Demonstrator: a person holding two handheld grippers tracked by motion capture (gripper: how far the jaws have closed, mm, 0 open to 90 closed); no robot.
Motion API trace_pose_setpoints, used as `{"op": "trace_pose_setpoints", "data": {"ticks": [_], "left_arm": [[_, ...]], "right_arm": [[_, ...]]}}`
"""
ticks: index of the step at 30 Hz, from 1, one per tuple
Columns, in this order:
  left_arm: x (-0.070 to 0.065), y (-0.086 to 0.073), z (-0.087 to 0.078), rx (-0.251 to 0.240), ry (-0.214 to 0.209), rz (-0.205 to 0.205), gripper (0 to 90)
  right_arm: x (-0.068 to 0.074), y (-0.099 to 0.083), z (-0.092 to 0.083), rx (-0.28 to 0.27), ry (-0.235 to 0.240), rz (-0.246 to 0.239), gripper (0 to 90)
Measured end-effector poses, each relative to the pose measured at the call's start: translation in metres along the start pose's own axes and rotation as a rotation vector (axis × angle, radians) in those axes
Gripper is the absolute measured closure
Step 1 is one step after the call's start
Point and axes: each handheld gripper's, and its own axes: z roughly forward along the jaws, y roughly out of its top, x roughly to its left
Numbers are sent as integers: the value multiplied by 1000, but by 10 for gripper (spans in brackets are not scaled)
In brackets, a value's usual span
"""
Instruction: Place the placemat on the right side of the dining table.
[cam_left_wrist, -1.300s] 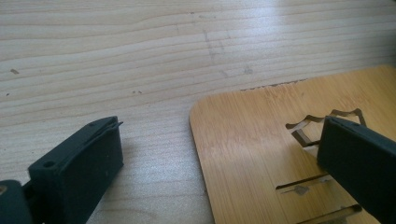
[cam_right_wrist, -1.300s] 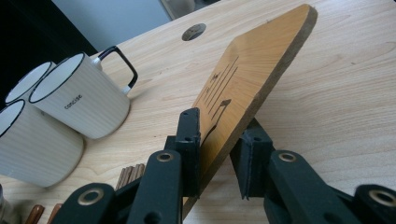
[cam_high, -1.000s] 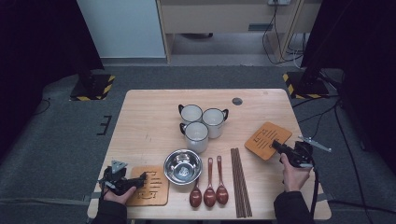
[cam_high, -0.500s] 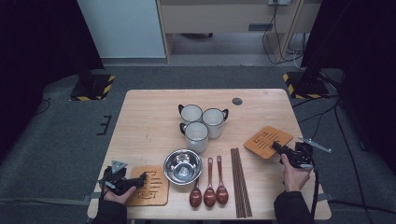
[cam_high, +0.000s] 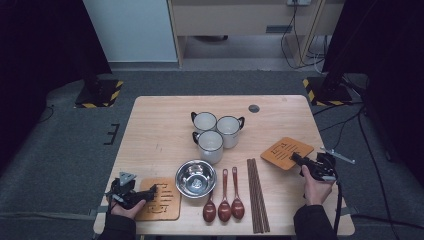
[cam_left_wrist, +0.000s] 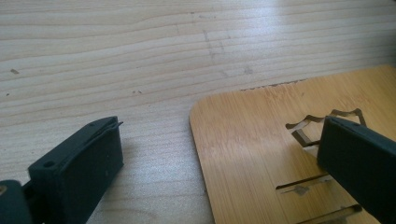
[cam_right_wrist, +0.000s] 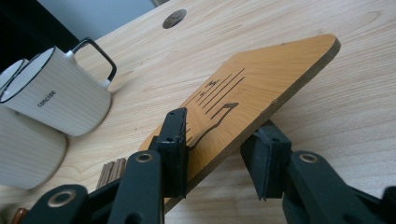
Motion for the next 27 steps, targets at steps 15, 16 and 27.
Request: {"op": "trace_pose_setpoints", "data": {"ticks": [15, 16, 27], "left_arm": [[0, 0, 0, 3, 0, 3, 0], [0, 0, 0, 2, 0, 2, 0], [0, 0, 0, 0, 0, 0, 0]], "right_arm": [[-5, -2, 2, 7, -23, 9, 582], [-6, -2, 2, 8, -25, 7, 580], [-13, -4, 5, 29, -42, 20, 557]]}}
